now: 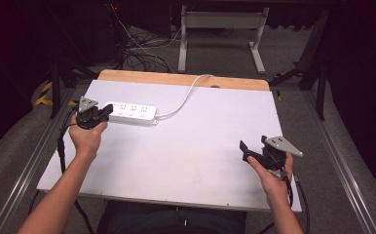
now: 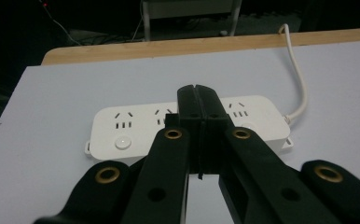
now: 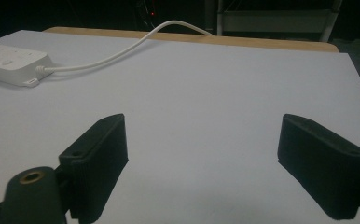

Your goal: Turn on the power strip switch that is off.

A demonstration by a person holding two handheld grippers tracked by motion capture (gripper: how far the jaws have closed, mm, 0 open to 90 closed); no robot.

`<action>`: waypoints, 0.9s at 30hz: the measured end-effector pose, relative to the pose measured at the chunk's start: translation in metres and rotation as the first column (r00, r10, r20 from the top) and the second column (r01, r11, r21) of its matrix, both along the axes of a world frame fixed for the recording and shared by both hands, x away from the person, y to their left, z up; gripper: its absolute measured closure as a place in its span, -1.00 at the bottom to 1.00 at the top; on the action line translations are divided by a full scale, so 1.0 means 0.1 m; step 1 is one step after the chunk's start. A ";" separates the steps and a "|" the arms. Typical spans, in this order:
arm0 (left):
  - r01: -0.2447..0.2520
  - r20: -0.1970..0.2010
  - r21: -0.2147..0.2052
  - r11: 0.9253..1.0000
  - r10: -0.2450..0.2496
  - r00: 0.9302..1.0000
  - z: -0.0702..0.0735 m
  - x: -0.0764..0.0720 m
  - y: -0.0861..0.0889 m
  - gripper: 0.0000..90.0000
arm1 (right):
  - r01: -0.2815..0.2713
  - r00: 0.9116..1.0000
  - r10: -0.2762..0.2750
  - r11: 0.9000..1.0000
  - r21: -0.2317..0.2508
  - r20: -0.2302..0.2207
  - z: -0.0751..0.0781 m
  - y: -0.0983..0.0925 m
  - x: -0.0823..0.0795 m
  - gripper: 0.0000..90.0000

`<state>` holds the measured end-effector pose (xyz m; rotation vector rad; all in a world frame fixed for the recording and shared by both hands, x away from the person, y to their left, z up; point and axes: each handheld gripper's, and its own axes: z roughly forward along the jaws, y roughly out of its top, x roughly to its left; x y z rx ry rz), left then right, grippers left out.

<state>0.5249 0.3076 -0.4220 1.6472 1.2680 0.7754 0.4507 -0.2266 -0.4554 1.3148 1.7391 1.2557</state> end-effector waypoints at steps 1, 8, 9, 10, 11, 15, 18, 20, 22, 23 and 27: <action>-0.004 0.002 -0.001 1.000 0.004 1.000 0.01 -0.02 0.01 1.00 | -0.001 1.000 0.001 1.000 0.000 0.001 0.00 0.00 0.00 -0.64; -0.029 0.025 -0.006 1.000 0.029 0.999 0.05 -0.16 0.06 1.00 | -0.003 1.000 0.003 1.000 0.000 0.002 0.01 0.01 0.00 -0.64; -0.035 0.032 -0.006 0.999 0.035 0.999 0.06 -0.18 0.07 1.00 | -0.004 1.000 0.004 1.000 0.000 0.002 0.01 0.01 0.01 -0.64; -0.035 0.035 -0.007 0.999 0.035 0.999 0.06 -0.19 0.07 1.00 | -0.004 1.000 0.004 1.000 -0.001 0.002 0.01 0.01 0.01 -0.64; -0.037 0.036 -0.011 0.999 0.037 0.999 0.06 -0.22 0.06 1.00 | -0.004 1.000 0.004 1.000 -0.001 0.003 0.01 0.01 0.01 -0.64; -0.041 0.047 -0.004 0.999 0.041 0.998 0.07 -0.33 0.05 1.00 | -0.002 1.000 0.002 1.000 -0.001 0.004 0.01 0.01 0.01 -0.64; -0.049 0.066 -0.020 0.999 0.051 0.997 0.10 -0.44 0.06 1.00 | -0.001 1.000 0.001 1.000 -0.003 0.004 0.01 0.01 0.00 -0.63; -0.055 0.071 -0.032 0.998 0.057 0.996 0.11 -0.50 0.08 1.00 | 0.001 1.000 -0.001 1.000 -0.003 0.007 0.01 0.00 0.00 -0.64; -0.058 0.072 -0.032 0.998 0.061 0.996 0.11 -0.56 0.09 1.00 | 0.002 1.000 -0.001 1.000 -0.003 0.007 0.01 0.00 0.00 -0.63; -0.061 0.073 -0.033 0.998 0.063 0.995 0.12 -0.59 0.10 1.00 | 0.002 1.000 -0.002 1.000 -0.003 0.007 0.01 0.00 0.00 -0.63; -0.068 0.089 -0.030 0.997 0.071 0.994 0.13 -0.67 0.12 1.00 | 0.000 1.000 0.000 1.000 -0.002 0.008 0.02 0.01 0.00 -0.63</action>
